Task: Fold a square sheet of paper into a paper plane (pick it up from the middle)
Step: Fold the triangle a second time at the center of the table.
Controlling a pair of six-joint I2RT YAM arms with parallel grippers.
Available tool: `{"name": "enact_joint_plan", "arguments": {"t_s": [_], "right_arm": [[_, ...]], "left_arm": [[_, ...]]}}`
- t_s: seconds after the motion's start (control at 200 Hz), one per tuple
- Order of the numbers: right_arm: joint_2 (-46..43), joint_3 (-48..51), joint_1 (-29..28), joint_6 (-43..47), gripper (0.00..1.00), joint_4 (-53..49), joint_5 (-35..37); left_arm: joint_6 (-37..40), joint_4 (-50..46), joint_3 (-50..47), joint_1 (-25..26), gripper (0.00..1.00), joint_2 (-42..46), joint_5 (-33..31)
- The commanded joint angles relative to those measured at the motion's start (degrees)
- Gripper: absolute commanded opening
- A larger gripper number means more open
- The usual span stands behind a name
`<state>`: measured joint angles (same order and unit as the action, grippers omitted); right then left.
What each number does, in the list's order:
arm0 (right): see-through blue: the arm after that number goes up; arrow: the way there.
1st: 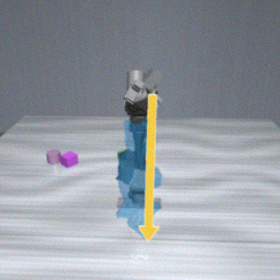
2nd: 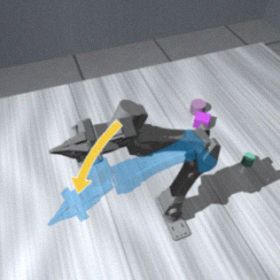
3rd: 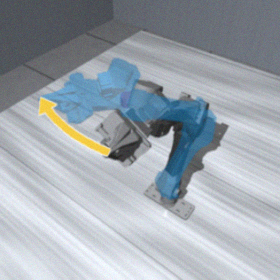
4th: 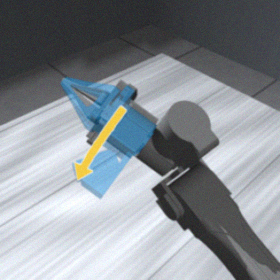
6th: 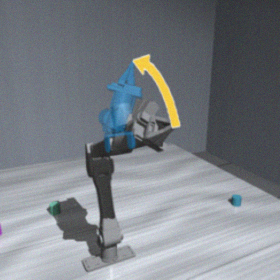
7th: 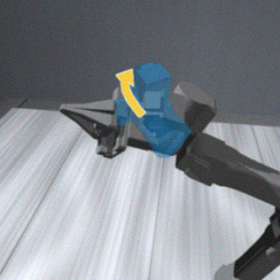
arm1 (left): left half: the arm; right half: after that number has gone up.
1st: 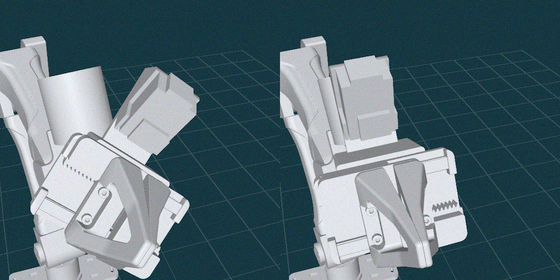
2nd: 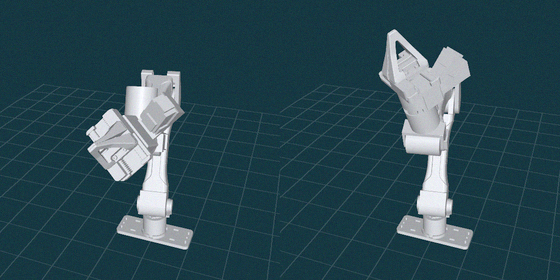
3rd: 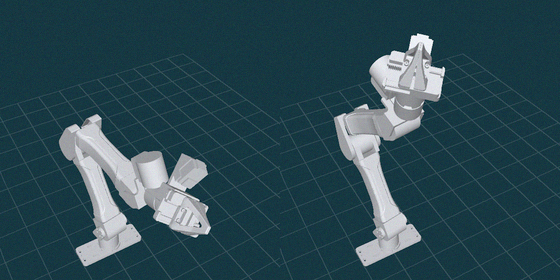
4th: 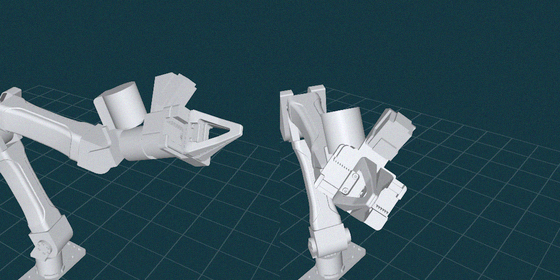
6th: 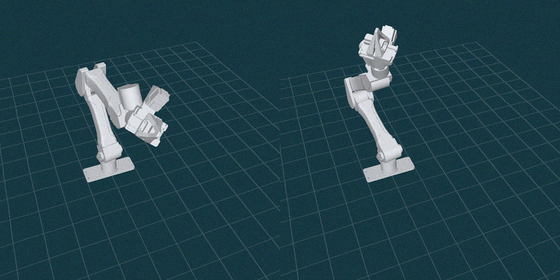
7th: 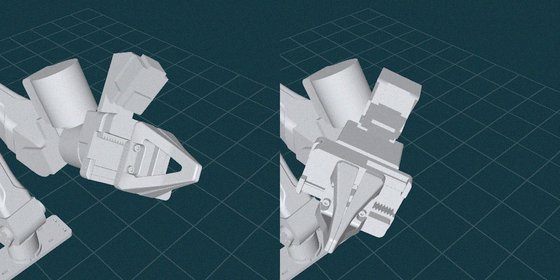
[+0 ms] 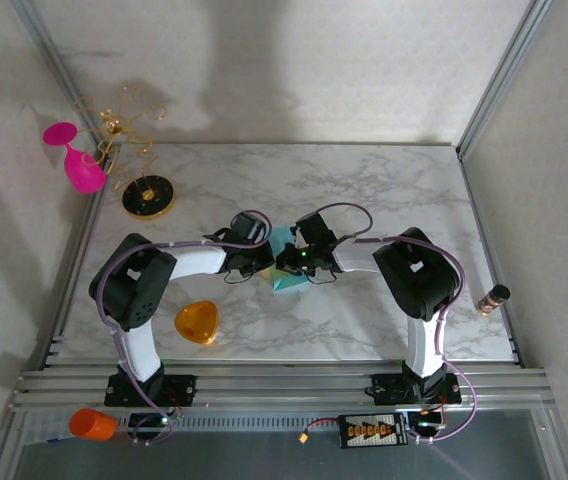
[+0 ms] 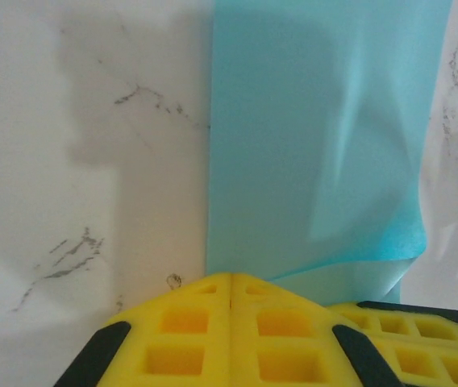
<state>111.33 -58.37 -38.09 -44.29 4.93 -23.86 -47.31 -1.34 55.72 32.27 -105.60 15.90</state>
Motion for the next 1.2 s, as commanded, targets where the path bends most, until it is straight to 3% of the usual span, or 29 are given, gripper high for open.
{"name": "enact_joint_plan", "arguments": {"t_s": [0.0, 0.35, 0.726, 1.006, 1.197], "right_arm": [[1.22, 2.60, 0.01, 0.30, 0.00, -4.99, 3.04], [-6.98, 4.27, 2.26, 0.65, 0.00, 3.15, 0.48], [-2.80, 2.38, 2.48, 3.25, 0.00, -0.41, 4.48], [-0.42, 5.35, 2.84, 0.45, 0.00, -1.48, 6.98], [0.15, 7.12, 2.84, -0.31, 0.00, -3.18, 8.34]], "left_arm": [[1.32, -1.32, -0.09, 0.86, 0.00, -1.62, -2.27], [3.35, -3.55, -0.38, 0.86, 0.00, -2.58, -4.30], [5.35, -5.36, 1.14, 0.86, 0.00, -3.10, -4.51], [6.09, -5.55, 1.61, 0.86, 0.00, -2.95, -4.31], [5.48, -4.68, 2.94, 0.86, 0.00, 0.91, -2.03]]}}
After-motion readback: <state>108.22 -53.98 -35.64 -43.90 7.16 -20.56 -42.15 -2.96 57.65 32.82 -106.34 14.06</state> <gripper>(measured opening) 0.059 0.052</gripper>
